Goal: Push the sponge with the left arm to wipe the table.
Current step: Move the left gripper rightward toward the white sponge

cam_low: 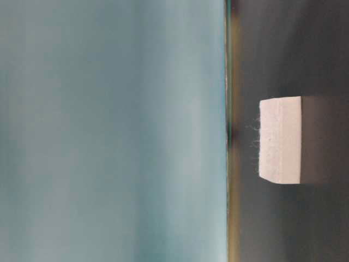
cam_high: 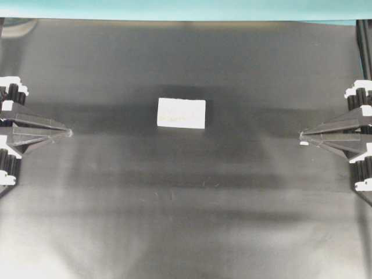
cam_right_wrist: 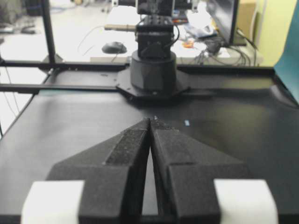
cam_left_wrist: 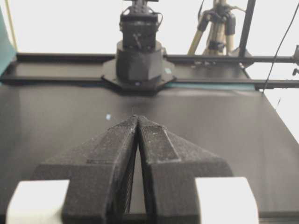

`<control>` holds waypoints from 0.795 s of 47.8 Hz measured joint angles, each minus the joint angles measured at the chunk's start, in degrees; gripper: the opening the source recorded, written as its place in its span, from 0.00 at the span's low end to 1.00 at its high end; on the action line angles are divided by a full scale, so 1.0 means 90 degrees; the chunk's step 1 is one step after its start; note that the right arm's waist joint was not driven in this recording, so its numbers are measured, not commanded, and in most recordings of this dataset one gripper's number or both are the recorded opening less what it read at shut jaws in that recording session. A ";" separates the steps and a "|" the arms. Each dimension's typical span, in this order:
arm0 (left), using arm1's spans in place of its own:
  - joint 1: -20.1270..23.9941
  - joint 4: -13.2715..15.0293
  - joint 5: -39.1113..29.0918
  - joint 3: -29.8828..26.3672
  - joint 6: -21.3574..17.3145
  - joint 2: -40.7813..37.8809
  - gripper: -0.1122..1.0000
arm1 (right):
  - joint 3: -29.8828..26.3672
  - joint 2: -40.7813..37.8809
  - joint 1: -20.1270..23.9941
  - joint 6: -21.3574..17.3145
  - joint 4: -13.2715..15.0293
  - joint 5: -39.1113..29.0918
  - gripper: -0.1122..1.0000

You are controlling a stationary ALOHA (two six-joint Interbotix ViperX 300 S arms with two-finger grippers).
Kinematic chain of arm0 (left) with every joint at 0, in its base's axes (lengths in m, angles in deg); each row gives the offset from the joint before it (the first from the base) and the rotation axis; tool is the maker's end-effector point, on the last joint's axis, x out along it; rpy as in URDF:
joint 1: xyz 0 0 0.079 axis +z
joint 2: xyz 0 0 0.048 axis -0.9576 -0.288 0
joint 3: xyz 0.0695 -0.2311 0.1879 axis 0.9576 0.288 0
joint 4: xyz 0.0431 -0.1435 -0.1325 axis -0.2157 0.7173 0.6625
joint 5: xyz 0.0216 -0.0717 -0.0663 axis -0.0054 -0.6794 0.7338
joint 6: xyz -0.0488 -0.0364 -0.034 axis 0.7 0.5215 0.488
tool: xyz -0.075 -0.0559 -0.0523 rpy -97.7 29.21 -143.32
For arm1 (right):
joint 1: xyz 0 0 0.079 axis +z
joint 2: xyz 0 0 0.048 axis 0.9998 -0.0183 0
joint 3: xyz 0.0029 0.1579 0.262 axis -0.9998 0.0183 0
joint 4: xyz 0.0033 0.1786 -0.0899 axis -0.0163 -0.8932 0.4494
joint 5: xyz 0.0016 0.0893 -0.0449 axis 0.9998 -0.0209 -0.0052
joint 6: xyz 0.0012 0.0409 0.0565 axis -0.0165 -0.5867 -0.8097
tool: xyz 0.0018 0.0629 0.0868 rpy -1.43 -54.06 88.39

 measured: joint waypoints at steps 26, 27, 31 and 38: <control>0.0967 -0.0234 -0.0088 -0.0820 0.1133 -0.2422 0.10 | 0.0127 0.0000 0.0000 0.0000 0.0000 -0.0459 0.10; 0.1025 -0.0234 -0.0088 -0.0879 0.1162 -0.2559 0.10 | 0.0127 0.0000 0.0000 0.0000 0.0000 -0.0469 0.10; 0.1162 -0.0234 -0.0088 -0.1191 0.1270 -0.3076 0.10 | 0.0127 0.0000 0.0000 0.0000 0.0000 -0.0498 0.10; 0.1279 -0.0234 -0.0088 -0.1826 0.1475 -0.4131 0.11 | 0.0146 0.0000 0.0000 0.0010 0.0000 -0.0508 0.10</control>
